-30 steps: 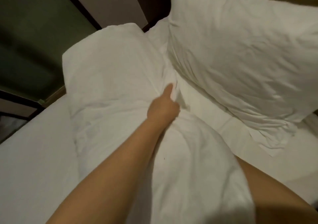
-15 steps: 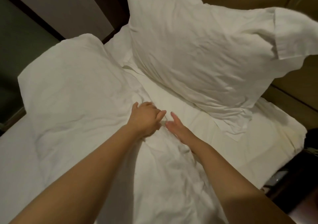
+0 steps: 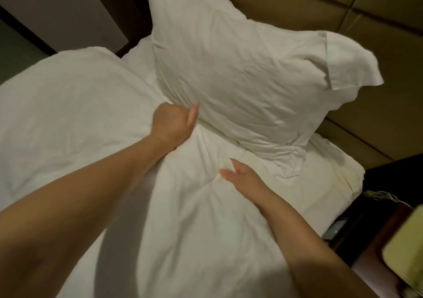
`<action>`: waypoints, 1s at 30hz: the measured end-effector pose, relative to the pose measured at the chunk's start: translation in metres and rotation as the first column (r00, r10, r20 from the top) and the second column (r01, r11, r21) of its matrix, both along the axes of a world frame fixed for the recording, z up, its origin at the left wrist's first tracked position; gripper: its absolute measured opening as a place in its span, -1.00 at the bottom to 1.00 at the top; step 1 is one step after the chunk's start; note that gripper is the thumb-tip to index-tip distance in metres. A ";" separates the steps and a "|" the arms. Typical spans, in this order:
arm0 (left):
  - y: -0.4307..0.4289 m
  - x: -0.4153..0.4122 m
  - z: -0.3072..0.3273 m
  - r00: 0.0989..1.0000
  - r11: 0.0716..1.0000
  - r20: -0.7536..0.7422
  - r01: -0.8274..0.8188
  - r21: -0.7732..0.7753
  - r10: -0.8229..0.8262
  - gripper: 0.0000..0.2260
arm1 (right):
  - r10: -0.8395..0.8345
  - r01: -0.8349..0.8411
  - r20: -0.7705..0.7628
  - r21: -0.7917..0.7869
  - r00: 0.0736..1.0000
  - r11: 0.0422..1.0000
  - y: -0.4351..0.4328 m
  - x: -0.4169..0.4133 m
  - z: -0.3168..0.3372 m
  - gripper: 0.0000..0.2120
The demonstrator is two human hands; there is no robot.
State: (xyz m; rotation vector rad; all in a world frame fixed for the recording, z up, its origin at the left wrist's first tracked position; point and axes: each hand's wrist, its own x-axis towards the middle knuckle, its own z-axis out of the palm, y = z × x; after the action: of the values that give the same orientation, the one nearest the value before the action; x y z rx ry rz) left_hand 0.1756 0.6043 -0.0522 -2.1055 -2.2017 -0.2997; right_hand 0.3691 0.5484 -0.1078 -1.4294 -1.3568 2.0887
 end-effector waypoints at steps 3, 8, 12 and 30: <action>-0.014 0.035 -0.041 0.992 0.938 -0.109 0.025 -0.346 -0.067 -0.61 | 0.128 -0.265 0.546 0.179 0.828 0.948 -0.005 0.013 -0.027 -0.71; -0.060 0.051 -0.043 0.986 0.960 0.103 -0.098 -0.263 0.129 -0.63 | -0.252 -0.075 0.430 0.611 0.867 0.788 -0.031 0.001 -0.007 -0.49; -0.128 0.027 -0.022 0.932 0.934 0.167 -0.282 -0.217 0.320 -0.58 | -0.009 -0.362 0.402 0.833 0.916 0.418 -0.088 -0.016 -0.001 -0.50; -0.426 0.053 -0.040 0.916 0.848 0.066 -0.338 -0.408 0.396 -0.53 | -0.058 -0.600 0.784 0.518 0.618 0.610 -0.273 -0.005 0.001 -0.45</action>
State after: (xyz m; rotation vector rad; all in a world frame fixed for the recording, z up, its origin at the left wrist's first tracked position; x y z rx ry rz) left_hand 0.2286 0.1785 -0.0926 -1.7931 -2.8963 0.0185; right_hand 0.3643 0.2756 -0.1063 -1.7350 -2.5374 0.6622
